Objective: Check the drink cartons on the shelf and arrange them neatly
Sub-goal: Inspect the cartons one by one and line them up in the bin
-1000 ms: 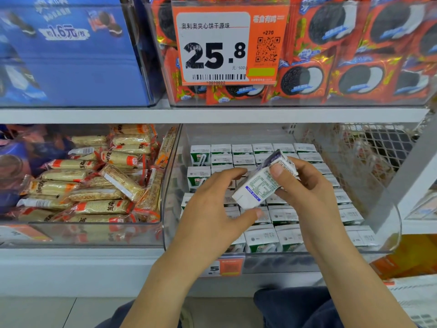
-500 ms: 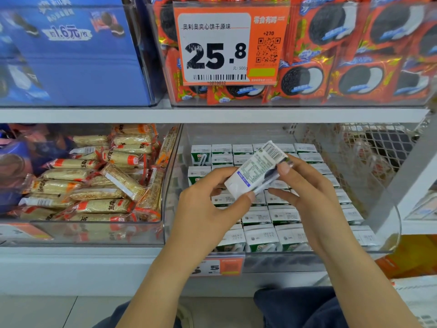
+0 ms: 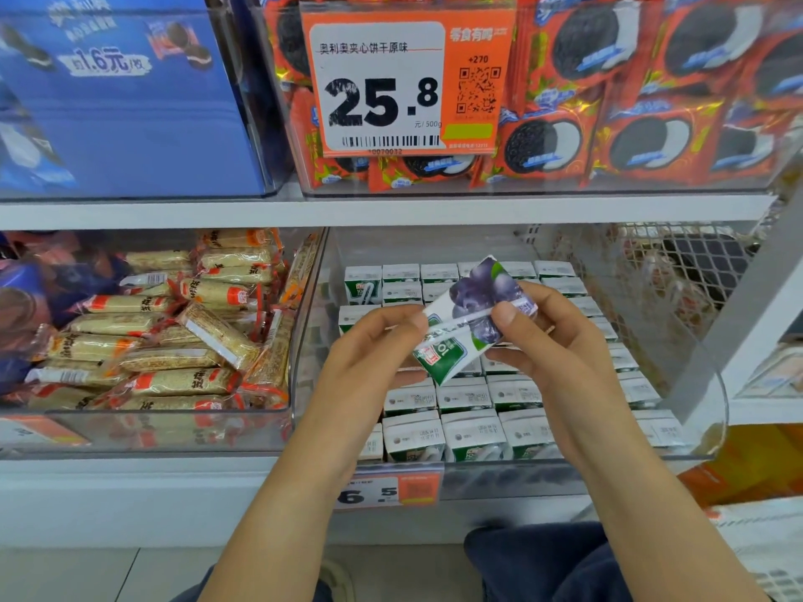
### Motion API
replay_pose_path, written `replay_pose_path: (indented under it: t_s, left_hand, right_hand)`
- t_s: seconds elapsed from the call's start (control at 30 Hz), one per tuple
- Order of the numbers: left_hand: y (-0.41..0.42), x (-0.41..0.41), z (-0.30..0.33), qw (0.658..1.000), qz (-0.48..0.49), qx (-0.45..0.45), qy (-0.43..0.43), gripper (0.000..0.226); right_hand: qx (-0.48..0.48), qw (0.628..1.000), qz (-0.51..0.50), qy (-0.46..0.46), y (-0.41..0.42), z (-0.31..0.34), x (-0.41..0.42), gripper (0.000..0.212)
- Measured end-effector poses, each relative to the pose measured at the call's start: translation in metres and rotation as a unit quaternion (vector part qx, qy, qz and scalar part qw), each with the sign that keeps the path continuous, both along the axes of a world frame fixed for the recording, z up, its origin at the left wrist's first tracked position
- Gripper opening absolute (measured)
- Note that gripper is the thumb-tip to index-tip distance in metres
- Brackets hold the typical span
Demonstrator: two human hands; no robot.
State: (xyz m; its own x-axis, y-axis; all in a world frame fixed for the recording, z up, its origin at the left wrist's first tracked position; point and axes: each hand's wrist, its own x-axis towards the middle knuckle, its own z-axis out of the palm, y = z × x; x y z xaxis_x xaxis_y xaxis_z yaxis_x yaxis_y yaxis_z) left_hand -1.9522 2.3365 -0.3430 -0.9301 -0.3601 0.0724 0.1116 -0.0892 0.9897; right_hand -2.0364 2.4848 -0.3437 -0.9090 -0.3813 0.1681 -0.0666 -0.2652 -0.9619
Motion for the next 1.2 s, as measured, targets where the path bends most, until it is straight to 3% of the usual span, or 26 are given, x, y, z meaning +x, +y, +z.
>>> replay_pose_path:
  t_s: [0.2, 0.53, 0.67, 0.8, 0.93, 1.07, 1.2]
  left_hand:
    - [-0.003, 0.001, -0.002, 0.999, -0.037, 0.015, -0.013, 0.027]
    - [-0.005, 0.003, -0.001, 0.999, -0.04, -0.001, -0.006, 0.035]
    - [-0.006, 0.003, -0.001, 0.999, -0.031, 0.031, 0.005, 0.029]
    - [-0.005, 0.003, 0.0, 0.998, -0.041, 0.047, -0.001, 0.041]
    - [-0.002, 0.001, 0.002, 0.998, 0.026, 0.044, 0.034, 0.052]
    - [-0.007, 0.007, 0.008, 0.99, 0.084, -0.054, 0.097, 0.052]
    - [-0.005, 0.014, 0.005, 0.966, 0.084, -0.226, 0.09, 0.053]
  right_hand:
    - [0.006, 0.995, 0.013, 0.099, 0.001, 0.001, 0.004, 0.035]
    - [-0.011, 0.991, 0.044, 0.127, 0.001, 0.004, 0.006, 0.043]
    - [-0.014, 0.997, 0.012, 0.074, 0.0, 0.002, 0.004, 0.042]
    - [-0.026, 0.999, -0.01, -0.042, -0.003, 0.001, 0.0, 0.054]
    - [0.002, 0.998, 0.026, -0.062, 0.0, 0.002, -0.001, 0.054]
    - [0.152, 0.986, 0.065, 0.035, -0.002, -0.001, 0.005, 0.056]
    - [0.267, 0.932, 0.021, 0.244, -0.011, -0.003, 0.01, 0.07]
